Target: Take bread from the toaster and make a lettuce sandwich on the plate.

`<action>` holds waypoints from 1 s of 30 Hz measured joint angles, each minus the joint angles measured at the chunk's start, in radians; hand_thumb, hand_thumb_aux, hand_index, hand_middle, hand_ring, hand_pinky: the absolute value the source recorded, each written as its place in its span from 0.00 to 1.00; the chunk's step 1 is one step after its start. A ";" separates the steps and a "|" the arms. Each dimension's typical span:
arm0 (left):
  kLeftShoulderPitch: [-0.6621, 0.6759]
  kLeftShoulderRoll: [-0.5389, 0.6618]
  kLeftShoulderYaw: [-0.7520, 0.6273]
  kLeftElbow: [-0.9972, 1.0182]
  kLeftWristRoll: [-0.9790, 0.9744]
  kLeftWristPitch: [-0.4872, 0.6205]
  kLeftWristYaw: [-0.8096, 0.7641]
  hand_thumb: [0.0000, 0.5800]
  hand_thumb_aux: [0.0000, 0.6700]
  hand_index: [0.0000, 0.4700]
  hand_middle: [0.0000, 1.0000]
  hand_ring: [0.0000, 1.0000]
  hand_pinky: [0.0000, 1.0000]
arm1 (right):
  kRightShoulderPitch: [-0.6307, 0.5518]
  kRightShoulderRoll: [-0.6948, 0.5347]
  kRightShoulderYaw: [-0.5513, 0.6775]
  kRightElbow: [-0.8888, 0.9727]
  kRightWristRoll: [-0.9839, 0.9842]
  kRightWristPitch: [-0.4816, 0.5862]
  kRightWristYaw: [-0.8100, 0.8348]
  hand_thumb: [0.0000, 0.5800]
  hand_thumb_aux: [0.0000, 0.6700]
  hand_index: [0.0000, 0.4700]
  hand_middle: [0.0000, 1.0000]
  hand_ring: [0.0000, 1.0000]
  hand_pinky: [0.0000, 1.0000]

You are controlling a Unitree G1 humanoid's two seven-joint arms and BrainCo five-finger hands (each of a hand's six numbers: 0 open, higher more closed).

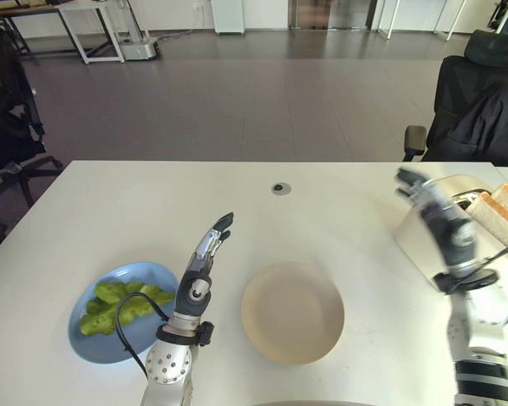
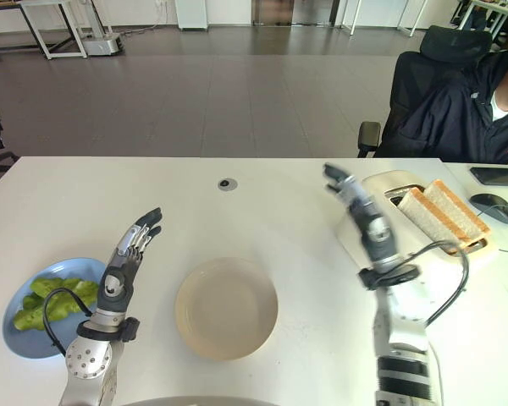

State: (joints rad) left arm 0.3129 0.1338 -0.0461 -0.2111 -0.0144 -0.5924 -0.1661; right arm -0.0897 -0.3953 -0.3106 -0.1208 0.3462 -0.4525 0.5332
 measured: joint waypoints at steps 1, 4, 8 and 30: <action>0.003 0.000 0.000 0.003 0.000 -0.001 0.000 0.00 0.00 0.00 0.00 0.00 0.00 | -0.041 -0.055 -0.059 -0.065 0.048 0.023 -0.020 0.00 0.00 0.00 0.00 0.00 0.00; 0.006 -0.003 0.000 0.016 0.000 -0.003 0.003 0.00 0.00 0.00 0.00 0.00 0.00 | -0.108 -0.219 -0.172 -0.118 0.074 0.114 -0.036 0.00 0.00 0.00 0.00 0.00 0.00; -0.002 -0.004 -0.005 0.026 -0.001 -0.006 -0.003 0.00 0.00 0.00 0.00 0.00 0.00 | -0.078 -0.420 -0.230 0.049 -0.089 0.187 0.003 0.00 0.00 0.00 0.00 0.00 0.00; -0.034 -0.007 -0.046 0.062 -0.006 -0.020 -0.033 0.00 0.00 0.00 0.00 0.00 0.00 | -0.009 -0.666 -0.097 0.783 -0.465 -0.054 -0.095 0.32 0.18 0.18 0.00 0.00 0.00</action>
State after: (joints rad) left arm 0.2785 0.1270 -0.0917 -0.1490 -0.0204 -0.6123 -0.1986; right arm -0.0988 -1.0615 -0.4071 0.6623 -0.1192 -0.5062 0.4380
